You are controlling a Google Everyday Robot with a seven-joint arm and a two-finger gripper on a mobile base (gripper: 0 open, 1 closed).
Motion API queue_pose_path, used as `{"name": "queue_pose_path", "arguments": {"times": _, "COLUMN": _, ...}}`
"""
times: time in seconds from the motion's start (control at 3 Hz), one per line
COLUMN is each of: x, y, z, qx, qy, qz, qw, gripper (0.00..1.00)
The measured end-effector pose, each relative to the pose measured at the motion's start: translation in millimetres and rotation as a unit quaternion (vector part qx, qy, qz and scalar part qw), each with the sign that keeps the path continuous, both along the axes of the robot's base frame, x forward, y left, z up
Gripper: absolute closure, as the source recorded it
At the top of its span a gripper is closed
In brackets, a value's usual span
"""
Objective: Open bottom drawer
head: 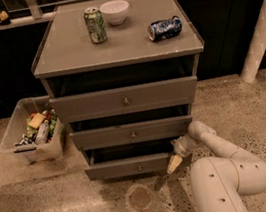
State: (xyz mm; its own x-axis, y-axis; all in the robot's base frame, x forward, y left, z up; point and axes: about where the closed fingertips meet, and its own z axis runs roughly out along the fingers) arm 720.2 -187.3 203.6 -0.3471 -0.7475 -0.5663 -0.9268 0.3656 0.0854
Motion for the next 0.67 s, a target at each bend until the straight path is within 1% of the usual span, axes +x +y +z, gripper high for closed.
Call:
{"name": "queue_pose_path", "arguments": {"times": 0.33, "x": 0, "y": 0, "z": 0, "qx": 0.0, "qy": 0.0, "qz": 0.0, "qw": 1.0, "gripper": 0.0}}
{"name": "queue_pose_path", "arguments": {"times": 0.67, "x": -9, "y": 1, "z": -24, "qx": 0.013, "qy": 0.013, "qz": -0.013, "qw": 0.9998, "gripper": 0.0}}
